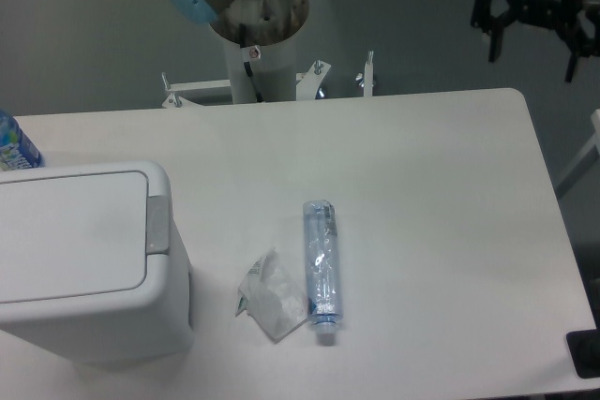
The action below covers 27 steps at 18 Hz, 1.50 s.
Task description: Open the trash can
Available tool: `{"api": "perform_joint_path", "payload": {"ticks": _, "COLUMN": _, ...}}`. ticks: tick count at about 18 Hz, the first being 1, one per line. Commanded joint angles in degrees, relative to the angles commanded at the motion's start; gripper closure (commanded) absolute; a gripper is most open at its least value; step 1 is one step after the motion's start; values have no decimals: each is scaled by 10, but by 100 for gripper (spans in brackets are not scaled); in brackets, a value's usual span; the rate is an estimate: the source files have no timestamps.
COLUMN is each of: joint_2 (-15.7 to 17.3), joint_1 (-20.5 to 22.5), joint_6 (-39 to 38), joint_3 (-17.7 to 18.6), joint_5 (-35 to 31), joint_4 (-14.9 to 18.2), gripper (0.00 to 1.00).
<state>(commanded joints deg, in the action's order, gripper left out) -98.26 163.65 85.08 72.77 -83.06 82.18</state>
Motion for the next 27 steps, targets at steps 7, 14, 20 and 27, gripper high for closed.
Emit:
{"api": "perform_joint_path", "payload": {"ticks": 7, "joint_2": 6, "joint_1": -2, "joint_6": -1, "joint_3": 6, "joint_5": -3, "joint_4": 0, "gripper": 0}}
{"api": "perform_joint_path", "payload": {"ticks": 14, "joint_2": 22, "joint_1": -22, "joint_6": -137, "joint_3": 23, "joint_5": 22, "joint_4": -1, "gripper": 0}}
{"api": "perform_joint_path", "payload": {"ticks": 20, "joint_2": 21, "joint_1": -83, "joint_6": -329, "joint_3": 32, "joint_5": 24, "joint_4": -53, "gripper": 0}}
{"api": "perform_joint_path", "payload": {"ticks": 27, "joint_2": 9, "joint_1": -136, "joint_6": -492, "joint_3": 40, "joint_5": 24, "joint_4": -116, "gripper": 0}}
